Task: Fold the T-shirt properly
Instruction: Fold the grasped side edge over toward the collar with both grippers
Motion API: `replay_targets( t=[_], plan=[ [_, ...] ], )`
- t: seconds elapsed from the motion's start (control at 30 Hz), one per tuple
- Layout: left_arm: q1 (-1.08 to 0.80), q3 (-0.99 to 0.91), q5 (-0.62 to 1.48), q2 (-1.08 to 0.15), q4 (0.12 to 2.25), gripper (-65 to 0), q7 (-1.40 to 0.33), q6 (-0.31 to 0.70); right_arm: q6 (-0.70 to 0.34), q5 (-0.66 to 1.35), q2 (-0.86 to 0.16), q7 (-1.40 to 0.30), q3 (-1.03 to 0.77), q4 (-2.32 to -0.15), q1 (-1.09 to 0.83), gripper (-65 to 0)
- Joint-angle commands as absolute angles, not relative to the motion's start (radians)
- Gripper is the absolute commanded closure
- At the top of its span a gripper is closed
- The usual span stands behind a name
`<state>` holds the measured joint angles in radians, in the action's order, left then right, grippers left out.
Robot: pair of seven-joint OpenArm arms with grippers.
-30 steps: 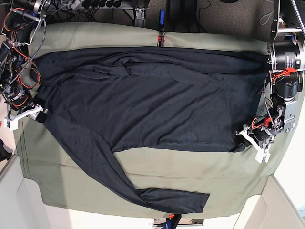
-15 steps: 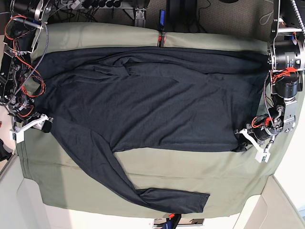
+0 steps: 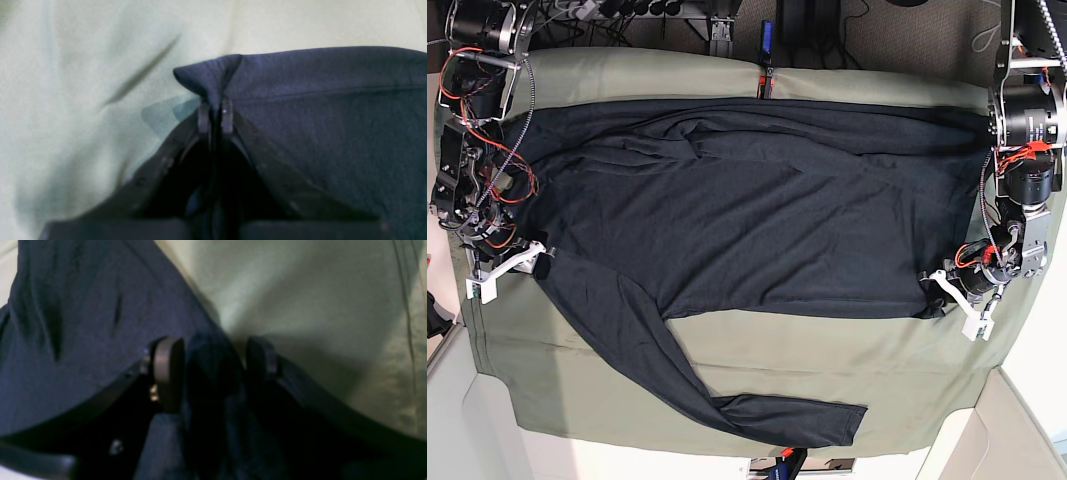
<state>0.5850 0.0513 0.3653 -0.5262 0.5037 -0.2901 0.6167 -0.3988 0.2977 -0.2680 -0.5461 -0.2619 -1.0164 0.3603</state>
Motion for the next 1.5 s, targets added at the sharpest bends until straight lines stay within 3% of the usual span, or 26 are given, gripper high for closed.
replay_targets(
  t=[0.0, 0.17, 0.63, 1.03, 1.47],
  plan=[
    [0.612, 0.047, 0.367, -0.547, 0.513, 0.0, -0.283, 0.627, -0.415, 0.296, -0.273, -0.564, -0.261, -1.025, 0.374, -22.4],
    [0.612, 0.047, 0.391, -0.572, 0.519, 0.0, -0.249, 0.698, -0.418, 0.295, -0.268, -0.565, -0.261, -1.064, 0.373, 0.0],
    [0.562, 0.047, 0.463, -0.641, 0.647, 0.0, -0.279, 0.698, -0.424, 0.295, -0.27, -0.618, -0.262, -1.331, 0.279, 0.0],
    [0.242, 0.028, 0.52, -0.732, 1.138, 0.0, -0.321, 0.698, -0.422, 0.296, -0.269, -0.625, -0.301, -1.552, 0.096, 0.0],
    [-0.073, -0.22, 0.515, -0.748, 1.448, 0.0, -0.344, 0.698, -0.431, 0.36, -0.272, -0.63, -0.43, -1.624, -0.004, 0.0]
  ],
)
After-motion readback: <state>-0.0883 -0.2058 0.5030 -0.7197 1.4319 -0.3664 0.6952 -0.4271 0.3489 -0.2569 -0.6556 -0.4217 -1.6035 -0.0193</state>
